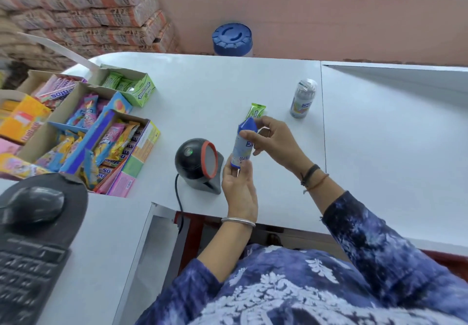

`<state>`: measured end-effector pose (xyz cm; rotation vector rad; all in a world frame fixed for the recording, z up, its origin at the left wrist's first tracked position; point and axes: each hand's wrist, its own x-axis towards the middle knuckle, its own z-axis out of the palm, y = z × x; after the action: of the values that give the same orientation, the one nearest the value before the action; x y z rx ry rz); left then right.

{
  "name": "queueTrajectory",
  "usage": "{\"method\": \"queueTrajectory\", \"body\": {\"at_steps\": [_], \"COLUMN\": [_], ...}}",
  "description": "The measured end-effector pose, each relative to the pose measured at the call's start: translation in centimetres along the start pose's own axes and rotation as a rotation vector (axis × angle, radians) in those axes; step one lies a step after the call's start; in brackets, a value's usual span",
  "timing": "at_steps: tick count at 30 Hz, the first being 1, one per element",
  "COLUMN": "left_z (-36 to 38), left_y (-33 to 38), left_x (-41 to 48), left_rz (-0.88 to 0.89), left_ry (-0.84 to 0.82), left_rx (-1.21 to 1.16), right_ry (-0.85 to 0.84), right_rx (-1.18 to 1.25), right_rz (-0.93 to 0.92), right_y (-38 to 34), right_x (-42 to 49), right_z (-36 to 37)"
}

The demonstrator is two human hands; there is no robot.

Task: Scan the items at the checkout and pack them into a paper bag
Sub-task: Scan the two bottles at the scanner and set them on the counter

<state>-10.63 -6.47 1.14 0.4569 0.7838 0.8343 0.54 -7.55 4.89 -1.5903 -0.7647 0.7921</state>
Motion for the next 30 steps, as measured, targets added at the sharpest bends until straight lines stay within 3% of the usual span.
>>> {"method": "queueTrajectory", "body": {"at_steps": [7, 20, 22, 26, 30], "left_z": [-0.4, 0.2, 0.0, 0.9, 3.9], "left_y": [1.7, 1.0, 0.1, -1.3, -2.2], "left_x": [-0.5, 0.1, 0.7, 4.0, 8.8], "left_rz": [0.006, -0.051, -0.089, -0.075, 0.316], "left_ry": [0.057, 0.060, 0.019, 0.020, -0.111], "left_rx": [-0.258, -0.254, -0.059, 0.981, 1.441], "right_ry": [-0.030, 0.009, 0.067, 0.289, 0.511], "right_rx": [-0.201, -0.300, -0.319, -0.440, -0.511], "right_rz": [-0.149, -0.208, -0.177, -0.074, -0.001], "right_y": [-1.7, -1.5, -0.7, 2.8, 5.3], "right_x": [-0.1, 0.4, 0.5, 0.6, 0.7], "right_z": [3.2, 2.7, 1.2, -3.4, -7.2]}}
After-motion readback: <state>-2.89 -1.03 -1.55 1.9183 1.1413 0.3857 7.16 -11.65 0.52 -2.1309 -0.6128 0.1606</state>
